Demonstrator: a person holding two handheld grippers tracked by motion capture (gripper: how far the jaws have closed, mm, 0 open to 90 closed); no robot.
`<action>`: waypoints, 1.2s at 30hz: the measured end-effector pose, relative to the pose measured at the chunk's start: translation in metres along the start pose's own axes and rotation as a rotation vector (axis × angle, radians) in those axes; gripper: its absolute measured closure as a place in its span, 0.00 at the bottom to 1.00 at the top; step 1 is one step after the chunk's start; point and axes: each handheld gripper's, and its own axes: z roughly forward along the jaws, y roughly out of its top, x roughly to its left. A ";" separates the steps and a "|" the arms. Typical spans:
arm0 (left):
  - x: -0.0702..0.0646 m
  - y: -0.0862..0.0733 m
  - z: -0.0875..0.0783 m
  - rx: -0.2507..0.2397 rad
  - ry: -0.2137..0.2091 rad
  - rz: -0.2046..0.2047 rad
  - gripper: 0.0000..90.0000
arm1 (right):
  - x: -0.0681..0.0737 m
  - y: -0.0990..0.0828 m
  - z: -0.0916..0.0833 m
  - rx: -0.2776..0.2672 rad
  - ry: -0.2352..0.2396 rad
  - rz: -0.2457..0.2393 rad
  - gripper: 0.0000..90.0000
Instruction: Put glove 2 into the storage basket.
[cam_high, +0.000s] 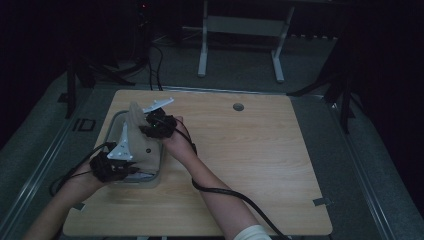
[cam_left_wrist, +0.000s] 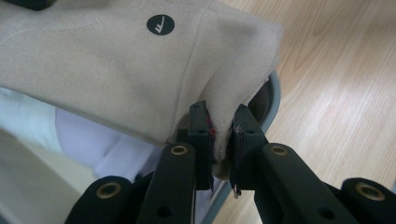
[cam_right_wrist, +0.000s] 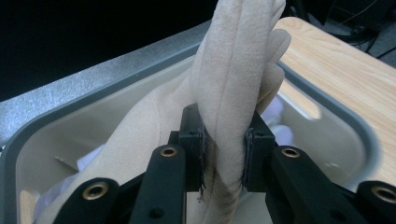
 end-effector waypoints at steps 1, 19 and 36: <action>0.001 -0.003 -0.001 0.003 0.003 -0.005 0.90 | 0.000 0.000 0.000 0.000 0.000 0.000 0.82; 0.013 -0.024 0.011 0.029 -0.010 -0.056 0.90 | 0.004 -0.006 0.043 0.081 -0.011 -0.017 0.81; 0.016 -0.025 0.017 0.021 -0.032 -0.089 0.75 | -0.012 -0.013 0.034 0.086 -0.027 0.015 0.56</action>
